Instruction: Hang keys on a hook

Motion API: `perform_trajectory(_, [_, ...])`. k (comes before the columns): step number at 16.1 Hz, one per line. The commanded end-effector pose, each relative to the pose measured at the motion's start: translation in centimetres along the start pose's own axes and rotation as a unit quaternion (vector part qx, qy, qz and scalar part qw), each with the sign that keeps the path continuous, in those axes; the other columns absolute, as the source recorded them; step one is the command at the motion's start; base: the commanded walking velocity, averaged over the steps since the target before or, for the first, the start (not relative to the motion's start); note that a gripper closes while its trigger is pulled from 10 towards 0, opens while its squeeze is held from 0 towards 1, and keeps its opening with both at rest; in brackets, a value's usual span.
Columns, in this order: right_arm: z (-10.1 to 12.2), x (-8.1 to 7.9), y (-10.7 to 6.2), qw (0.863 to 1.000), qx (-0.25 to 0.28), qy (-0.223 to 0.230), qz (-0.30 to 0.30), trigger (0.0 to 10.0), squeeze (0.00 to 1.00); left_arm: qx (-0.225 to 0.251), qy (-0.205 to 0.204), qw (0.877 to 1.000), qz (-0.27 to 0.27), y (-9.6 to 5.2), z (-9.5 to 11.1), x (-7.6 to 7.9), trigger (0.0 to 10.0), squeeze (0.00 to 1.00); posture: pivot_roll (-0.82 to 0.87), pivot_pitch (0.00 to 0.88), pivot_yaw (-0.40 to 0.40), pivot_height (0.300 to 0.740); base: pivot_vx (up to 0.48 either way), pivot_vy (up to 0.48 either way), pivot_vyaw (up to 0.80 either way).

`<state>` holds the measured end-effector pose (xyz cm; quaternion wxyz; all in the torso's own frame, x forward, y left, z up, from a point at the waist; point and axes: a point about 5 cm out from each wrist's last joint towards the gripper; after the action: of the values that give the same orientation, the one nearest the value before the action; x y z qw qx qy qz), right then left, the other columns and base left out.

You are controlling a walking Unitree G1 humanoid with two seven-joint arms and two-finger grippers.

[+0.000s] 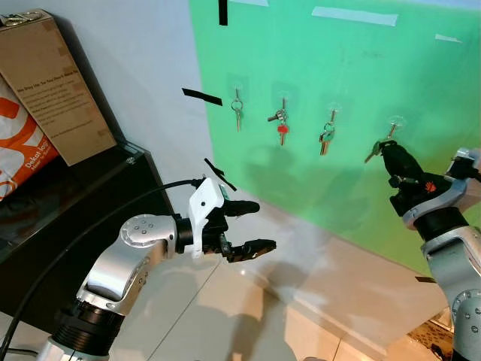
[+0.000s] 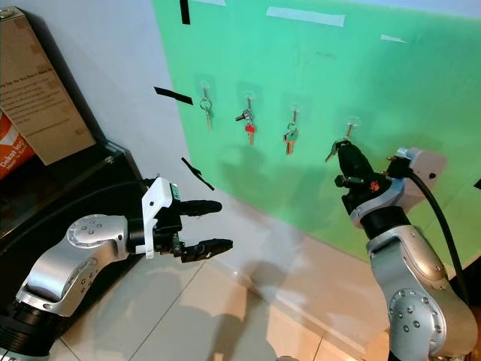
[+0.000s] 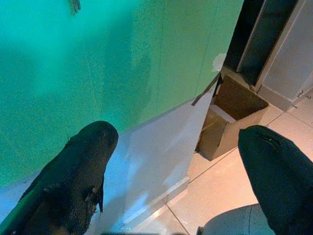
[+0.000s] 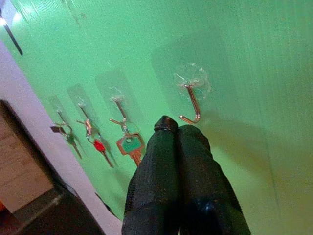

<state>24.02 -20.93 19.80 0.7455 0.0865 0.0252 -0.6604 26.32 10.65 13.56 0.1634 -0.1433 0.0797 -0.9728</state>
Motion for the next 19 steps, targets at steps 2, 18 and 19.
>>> perform_trajectory(2, [0.6,-0.6,0.4,1.000,0.022,0.019,0.009,10.0,0.00,-0.004,0.007,1.000,-0.001,-0.3,0.2,0.1,10.0,0.00,-0.13,0.000,0.104,0.740,0.000,0.000,0.00])
perform_trajectory(18, [-0.3,1.4,2.0,0.995,-0.002,0.059,-0.077,10.0,0.00,-0.007,0.008,1.000,-0.002,-0.3,0.3,0.0,10.0,0.00,-0.12,0.000,0.110,0.740,0.000,0.000,0.00])
perform_trajectory(19, [-0.3,1.6,2.2,0.994,0.002,0.076,-0.084,10.0,0.00,-0.009,0.009,1.000,-0.002,-0.3,0.3,-0.1,10.0,0.00,-0.12,0.000,0.114,0.740,0.000,0.000,0.00])
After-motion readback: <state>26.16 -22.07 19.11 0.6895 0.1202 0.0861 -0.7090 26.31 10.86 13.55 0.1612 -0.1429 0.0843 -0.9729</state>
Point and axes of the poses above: a point about 5 cm out from each wrist's last joint towards the gripper, its own y axis pointing out of the wrist towards the gripper, its own z axis along the axis of the wrist's last joint, x = y × z, and after that the axes turned 11 degrees about -y, right-handed
